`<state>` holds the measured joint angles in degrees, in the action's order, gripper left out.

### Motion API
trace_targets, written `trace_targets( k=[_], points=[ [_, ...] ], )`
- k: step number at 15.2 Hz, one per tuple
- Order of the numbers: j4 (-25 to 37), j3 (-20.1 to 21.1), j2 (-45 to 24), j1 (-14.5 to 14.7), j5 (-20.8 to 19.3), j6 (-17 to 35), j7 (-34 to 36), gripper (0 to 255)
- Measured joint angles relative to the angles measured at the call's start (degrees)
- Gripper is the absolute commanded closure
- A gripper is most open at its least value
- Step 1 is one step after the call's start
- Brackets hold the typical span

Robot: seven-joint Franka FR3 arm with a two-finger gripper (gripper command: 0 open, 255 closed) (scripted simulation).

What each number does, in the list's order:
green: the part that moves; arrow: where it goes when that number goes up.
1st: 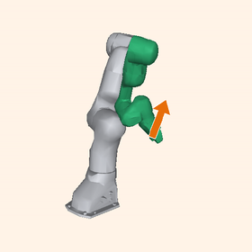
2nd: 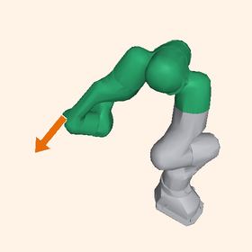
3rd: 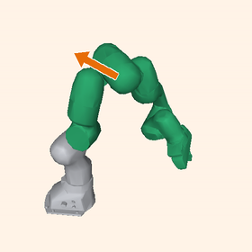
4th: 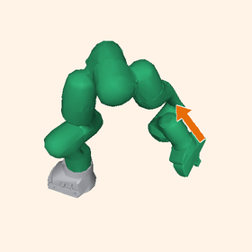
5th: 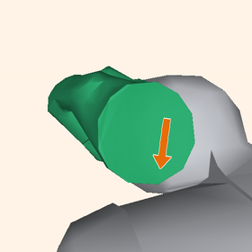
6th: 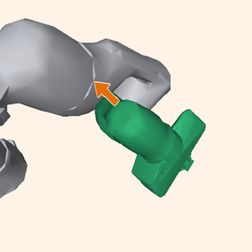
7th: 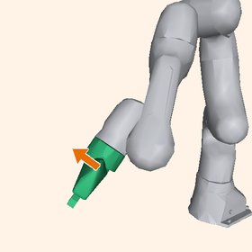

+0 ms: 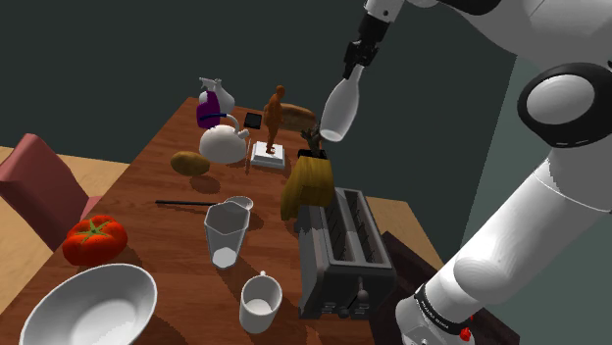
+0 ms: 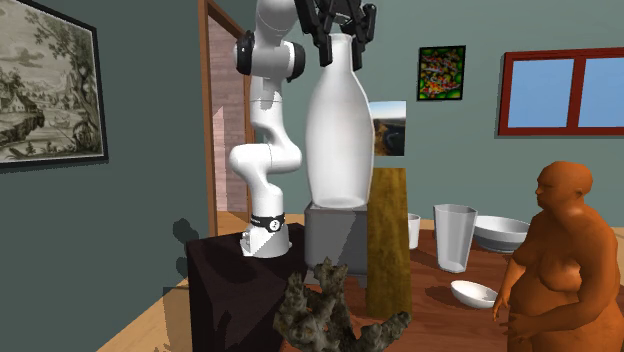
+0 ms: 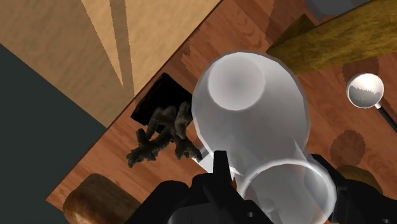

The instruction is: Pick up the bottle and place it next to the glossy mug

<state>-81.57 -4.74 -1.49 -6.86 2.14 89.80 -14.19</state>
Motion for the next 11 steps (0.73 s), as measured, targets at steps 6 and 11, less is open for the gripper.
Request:
trace_targets(
  k=[6,11],
  points=[
    [8.9,-0.1,-3.0,-0.1,0.3,-5.9,0.1,255],
    [17.7,-0.2,-6.2,-0.3,0.6,-11.5,0.2,255]
  ],
)
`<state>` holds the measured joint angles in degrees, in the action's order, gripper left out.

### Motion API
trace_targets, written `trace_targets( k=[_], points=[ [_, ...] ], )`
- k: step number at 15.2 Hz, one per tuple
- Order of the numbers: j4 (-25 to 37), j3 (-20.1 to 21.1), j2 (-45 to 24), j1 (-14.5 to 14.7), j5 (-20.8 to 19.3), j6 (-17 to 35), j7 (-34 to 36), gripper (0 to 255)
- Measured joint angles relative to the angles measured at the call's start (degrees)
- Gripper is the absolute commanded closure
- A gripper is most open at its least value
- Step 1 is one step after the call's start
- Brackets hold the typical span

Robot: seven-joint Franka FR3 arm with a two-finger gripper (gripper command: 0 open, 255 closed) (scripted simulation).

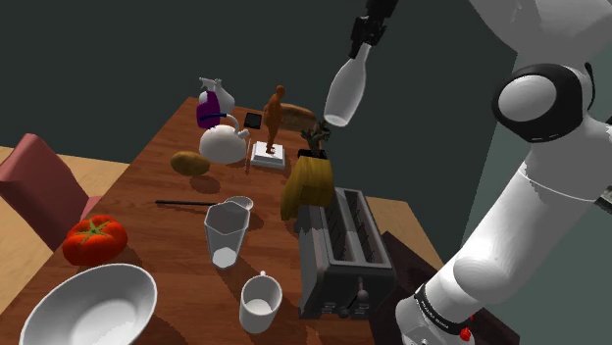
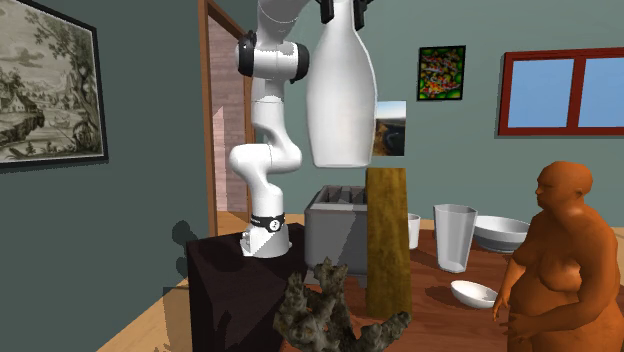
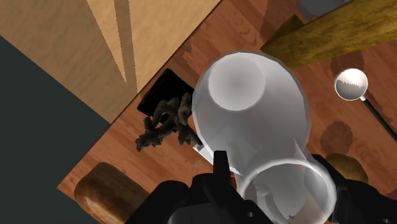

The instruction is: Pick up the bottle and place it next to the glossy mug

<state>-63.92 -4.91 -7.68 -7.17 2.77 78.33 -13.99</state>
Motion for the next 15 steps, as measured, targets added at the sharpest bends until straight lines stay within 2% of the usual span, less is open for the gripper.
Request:
trace_targets(
  k=[2,5,6,9,15],
  points=[
    [1.0,0.2,-0.1,0.3,-0.1,-0.9,0.4,255],
    [-2.0,1.6,2.6,2.3,-0.8,-0.6,3.7,255],
    [-5.2,2.2,4.9,3.1,-1.2,0.5,4.9,255],
    [-9.6,4.3,8.3,5.4,-1.8,1.6,9.1,255],
    [-15.3,8.5,13.3,9.1,-2.4,2.4,16.7,255]
  ],
)
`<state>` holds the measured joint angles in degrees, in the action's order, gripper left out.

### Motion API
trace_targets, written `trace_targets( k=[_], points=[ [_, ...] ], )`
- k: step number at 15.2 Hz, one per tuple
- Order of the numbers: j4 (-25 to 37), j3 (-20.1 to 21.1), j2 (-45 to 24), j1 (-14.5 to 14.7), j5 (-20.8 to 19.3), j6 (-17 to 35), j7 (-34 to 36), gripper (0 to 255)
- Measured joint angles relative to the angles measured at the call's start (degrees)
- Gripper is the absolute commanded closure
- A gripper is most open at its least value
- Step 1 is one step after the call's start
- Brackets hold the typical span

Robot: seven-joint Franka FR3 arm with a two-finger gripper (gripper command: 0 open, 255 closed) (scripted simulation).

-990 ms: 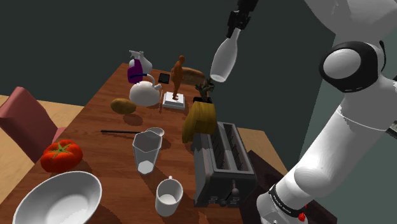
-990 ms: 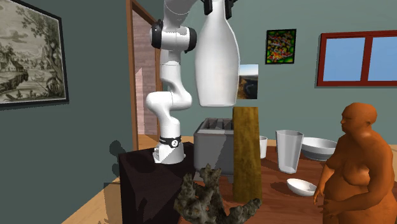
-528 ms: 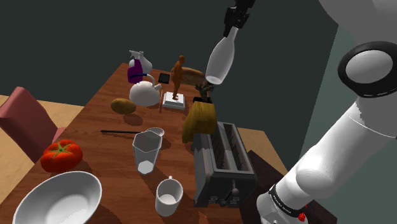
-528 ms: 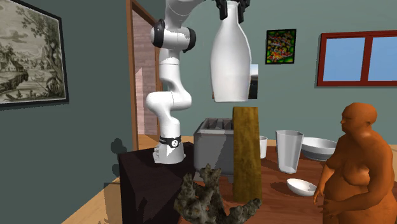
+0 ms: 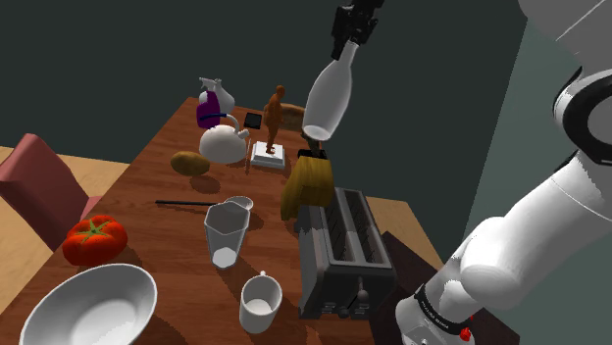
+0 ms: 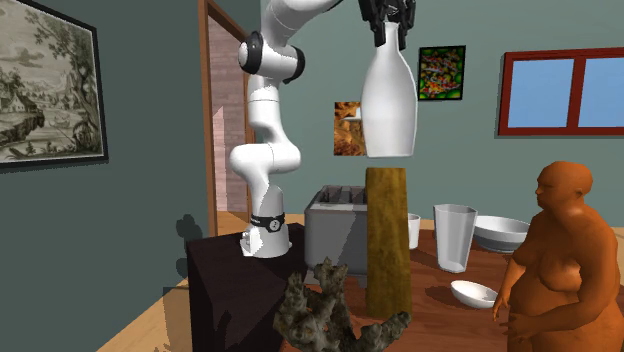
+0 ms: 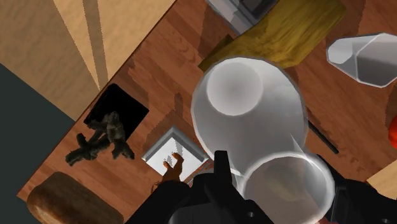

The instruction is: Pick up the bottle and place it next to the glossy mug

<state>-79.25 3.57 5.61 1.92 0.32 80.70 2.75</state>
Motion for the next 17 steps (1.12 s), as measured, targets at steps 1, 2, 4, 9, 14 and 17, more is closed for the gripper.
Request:
trace_targets(
  k=[1,2,4,9,14,17],
  points=[
    [-0.9,0.8,0.4,0.6,-0.1,0.5,1.4,255],
    [-1.7,1.7,1.3,1.3,-0.1,0.3,2.9,255],
    [-2.2,3.4,1.8,2.5,-0.2,0.4,5.8,255],
    [-3.1,7.6,2.9,5.4,-0.3,0.1,12.9,255],
    [-2.0,12.2,2.0,8.5,-0.8,-0.2,20.5,255],
    [0.7,15.2,-0.2,10.5,-1.7,-1.0,25.4,255]
  ],
)
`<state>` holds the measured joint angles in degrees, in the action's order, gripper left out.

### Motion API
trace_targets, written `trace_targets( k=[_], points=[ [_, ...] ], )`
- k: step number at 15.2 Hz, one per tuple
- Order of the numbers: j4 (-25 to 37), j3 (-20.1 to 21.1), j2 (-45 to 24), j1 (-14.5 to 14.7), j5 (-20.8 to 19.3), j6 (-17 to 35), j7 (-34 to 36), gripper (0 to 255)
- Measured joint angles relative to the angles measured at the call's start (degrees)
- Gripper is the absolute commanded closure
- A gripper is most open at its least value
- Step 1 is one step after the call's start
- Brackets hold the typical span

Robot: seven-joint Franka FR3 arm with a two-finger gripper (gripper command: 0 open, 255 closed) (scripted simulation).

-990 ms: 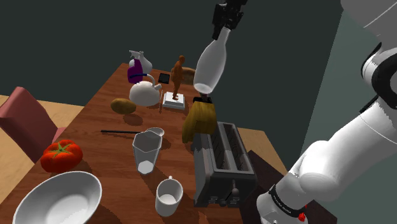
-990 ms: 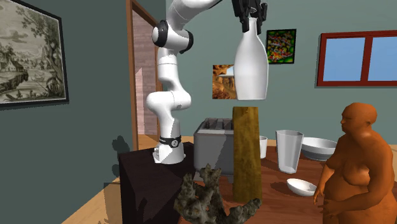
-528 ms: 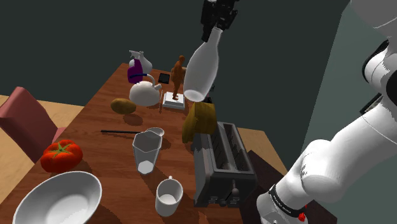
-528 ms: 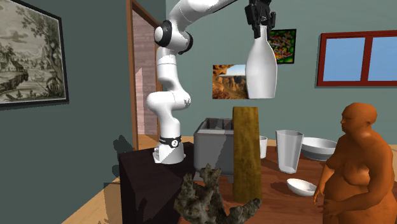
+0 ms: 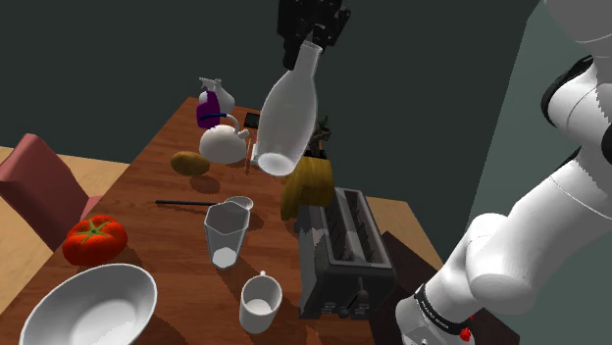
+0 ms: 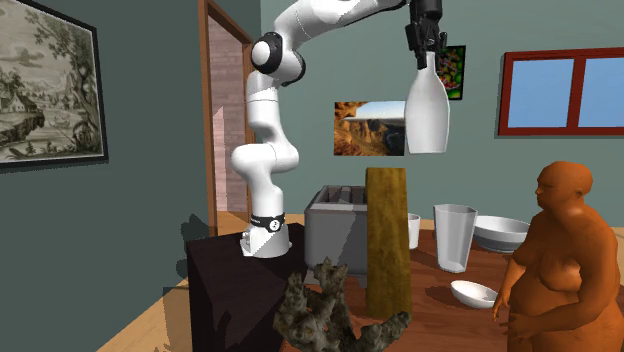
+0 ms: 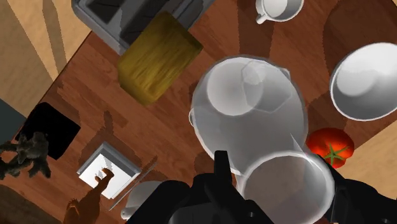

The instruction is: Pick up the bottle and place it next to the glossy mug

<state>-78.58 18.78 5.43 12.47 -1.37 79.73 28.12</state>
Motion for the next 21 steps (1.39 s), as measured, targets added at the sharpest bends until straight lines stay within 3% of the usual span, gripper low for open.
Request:
trace_targets(
  k=[5,11,17,21],
  points=[
    [5.6,4.9,-4.5,3.8,-2.3,-1.9,8.1,255],
    [14.5,10.4,-12.3,10.5,-7.4,-4.8,18.2,255],
    [31.7,13.5,-25.6,22.3,-16.6,-11.1,26.9,255],
    [24.5,13.9,-22.8,20.4,-14.7,-6.6,27.9,255]
  ],
)
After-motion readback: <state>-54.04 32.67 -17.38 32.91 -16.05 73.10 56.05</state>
